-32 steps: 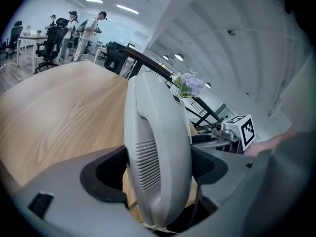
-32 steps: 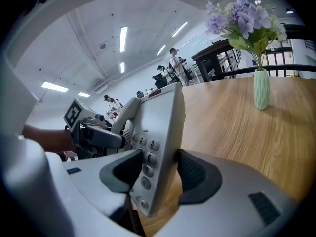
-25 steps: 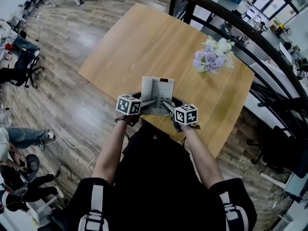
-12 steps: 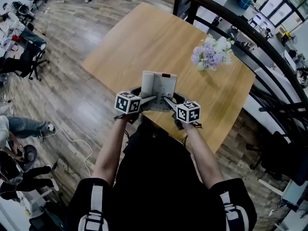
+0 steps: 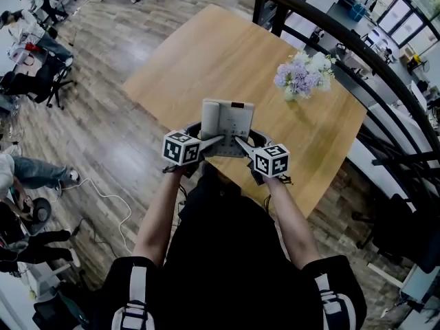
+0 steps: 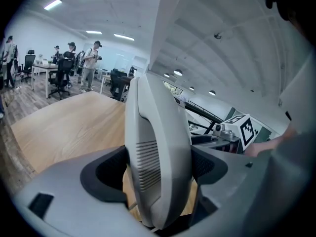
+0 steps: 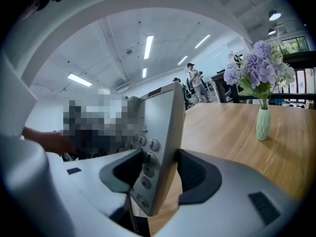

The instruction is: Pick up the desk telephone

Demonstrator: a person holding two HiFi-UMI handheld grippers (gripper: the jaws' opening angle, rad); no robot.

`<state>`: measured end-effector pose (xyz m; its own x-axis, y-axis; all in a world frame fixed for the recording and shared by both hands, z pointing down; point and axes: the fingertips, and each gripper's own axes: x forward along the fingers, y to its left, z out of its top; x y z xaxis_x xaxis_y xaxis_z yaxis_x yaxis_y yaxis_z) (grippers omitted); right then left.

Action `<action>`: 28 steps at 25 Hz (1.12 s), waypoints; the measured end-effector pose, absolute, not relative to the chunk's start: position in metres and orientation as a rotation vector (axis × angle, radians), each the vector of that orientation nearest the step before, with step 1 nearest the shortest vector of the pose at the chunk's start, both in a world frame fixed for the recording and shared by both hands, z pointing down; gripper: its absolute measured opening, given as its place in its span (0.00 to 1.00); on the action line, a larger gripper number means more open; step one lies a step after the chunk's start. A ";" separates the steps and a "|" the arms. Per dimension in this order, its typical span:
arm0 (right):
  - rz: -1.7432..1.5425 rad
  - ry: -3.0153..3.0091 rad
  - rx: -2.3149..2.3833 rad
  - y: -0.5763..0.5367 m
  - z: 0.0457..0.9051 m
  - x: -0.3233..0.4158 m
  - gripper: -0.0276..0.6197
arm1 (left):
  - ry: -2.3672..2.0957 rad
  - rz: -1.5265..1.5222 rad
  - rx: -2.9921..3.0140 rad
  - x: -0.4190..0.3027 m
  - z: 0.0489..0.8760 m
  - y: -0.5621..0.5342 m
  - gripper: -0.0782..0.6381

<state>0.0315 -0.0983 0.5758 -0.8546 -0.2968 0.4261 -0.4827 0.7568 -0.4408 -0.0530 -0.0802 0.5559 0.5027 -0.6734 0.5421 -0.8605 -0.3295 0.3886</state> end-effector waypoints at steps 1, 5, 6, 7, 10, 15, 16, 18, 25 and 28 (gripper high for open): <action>0.790 -2.629 0.594 -0.097 0.574 0.031 0.41 | -1.261 0.373 2.104 -0.054 0.553 -0.079 0.67; 0.769 -2.648 0.569 -0.093 0.566 0.029 0.41 | -1.291 0.359 2.106 -0.055 0.544 -0.072 0.67; 0.760 -2.653 0.563 -0.092 0.563 0.029 0.41 | -1.297 0.354 2.107 -0.055 0.542 -0.071 0.67; 0.751 -2.659 0.556 -0.092 0.561 0.029 0.41 | -1.303 0.350 2.110 -0.055 0.539 -0.070 0.67; 0.735 -2.667 0.541 -0.092 0.556 0.029 0.41 | -1.315 0.349 2.120 -0.054 0.534 -0.069 0.67; 0.718 -2.670 0.538 -0.089 0.553 0.031 0.41 | -1.323 0.359 2.128 -0.052 0.531 -0.065 0.67; 0.717 -2.670 0.537 -0.088 0.552 0.031 0.41 | -1.323 0.361 2.127 -0.052 0.530 -0.064 0.67; 0.714 -2.671 0.534 -0.087 0.553 0.032 0.41 | -1.326 0.361 2.128 -0.051 0.529 -0.063 0.67; 0.701 -2.684 0.533 -0.086 0.550 0.031 0.41 | -1.329 0.343 2.133 -0.052 0.528 -0.061 0.67; 0.693 -2.689 0.530 -0.086 0.548 0.030 0.41 | -1.332 0.349 2.136 -0.053 0.526 -0.061 0.67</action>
<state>0.0303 -0.0858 0.5475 -0.8824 -0.2718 0.3841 -0.4237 0.8141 -0.3972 -0.0528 -0.0609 0.5263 0.4643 -0.7264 0.5068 -0.8816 -0.3237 0.3436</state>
